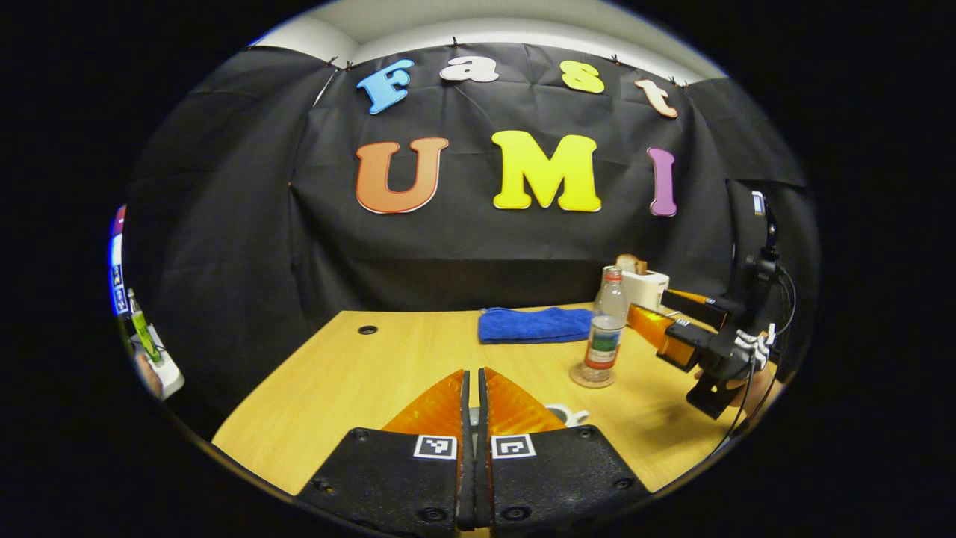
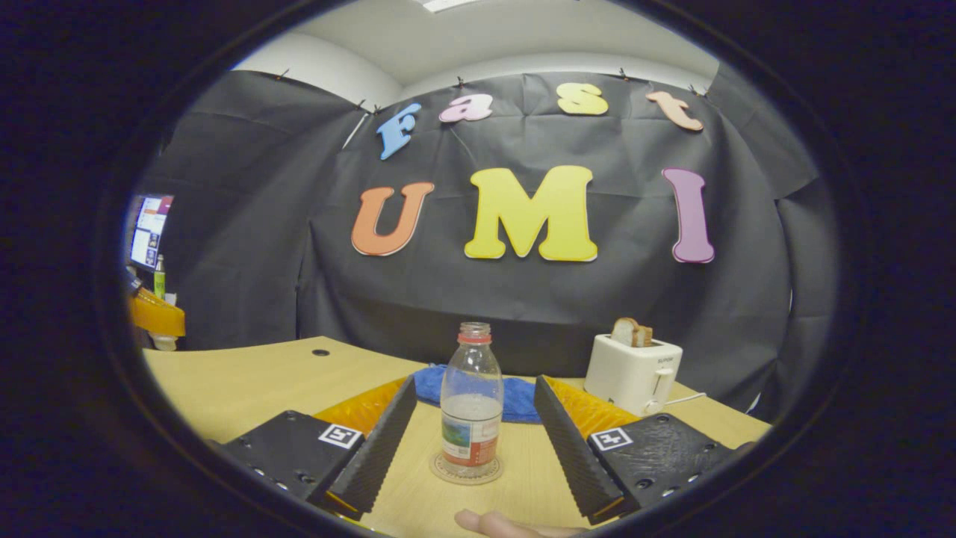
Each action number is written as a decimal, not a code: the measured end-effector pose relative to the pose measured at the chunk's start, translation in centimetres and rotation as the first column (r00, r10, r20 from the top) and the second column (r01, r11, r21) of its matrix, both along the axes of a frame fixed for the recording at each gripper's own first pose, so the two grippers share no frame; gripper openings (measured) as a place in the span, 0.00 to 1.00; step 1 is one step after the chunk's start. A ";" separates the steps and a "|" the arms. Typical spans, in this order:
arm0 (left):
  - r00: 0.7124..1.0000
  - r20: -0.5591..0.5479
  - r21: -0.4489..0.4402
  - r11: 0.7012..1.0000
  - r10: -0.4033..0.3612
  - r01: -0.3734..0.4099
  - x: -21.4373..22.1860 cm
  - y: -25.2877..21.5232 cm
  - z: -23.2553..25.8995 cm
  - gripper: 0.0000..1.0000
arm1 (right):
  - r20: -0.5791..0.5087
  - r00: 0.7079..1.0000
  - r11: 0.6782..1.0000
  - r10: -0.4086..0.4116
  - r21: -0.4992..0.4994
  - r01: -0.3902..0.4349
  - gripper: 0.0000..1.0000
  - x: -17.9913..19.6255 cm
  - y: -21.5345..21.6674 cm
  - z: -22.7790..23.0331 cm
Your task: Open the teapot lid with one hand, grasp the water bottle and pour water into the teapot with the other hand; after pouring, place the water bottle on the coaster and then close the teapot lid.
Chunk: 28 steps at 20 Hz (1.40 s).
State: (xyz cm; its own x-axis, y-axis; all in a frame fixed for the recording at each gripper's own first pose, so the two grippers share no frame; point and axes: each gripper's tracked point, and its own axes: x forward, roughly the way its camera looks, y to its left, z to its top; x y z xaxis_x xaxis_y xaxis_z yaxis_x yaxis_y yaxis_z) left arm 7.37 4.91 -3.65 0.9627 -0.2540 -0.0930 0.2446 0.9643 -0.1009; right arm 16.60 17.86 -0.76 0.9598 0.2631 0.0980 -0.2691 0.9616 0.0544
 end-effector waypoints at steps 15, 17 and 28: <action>1.000 -0.018 -0.010 1.000 -0.019 0.019 4.7 -8.2 -5.2 0.04 | 0.019 0.988 0.988 -0.151 -0.030 0.151 0.97 -4.0 -9.5 -3.6; 0.999 -0.030 -0.019 1.000 -0.020 0.019 5.1 -8.9 -6.3 0.03 | 0.023 0.982 0.982 -0.185 -0.042 0.186 0.97 -4.9 -11.1 -3.3; 0.996 -0.080 -0.047 0.998 0.026 -0.030 7.4 -8.6 -8.2 0.03 | 0.070 0.985 0.988 -0.156 -0.007 0.156 0.98 -9.1 -11.9 -2.5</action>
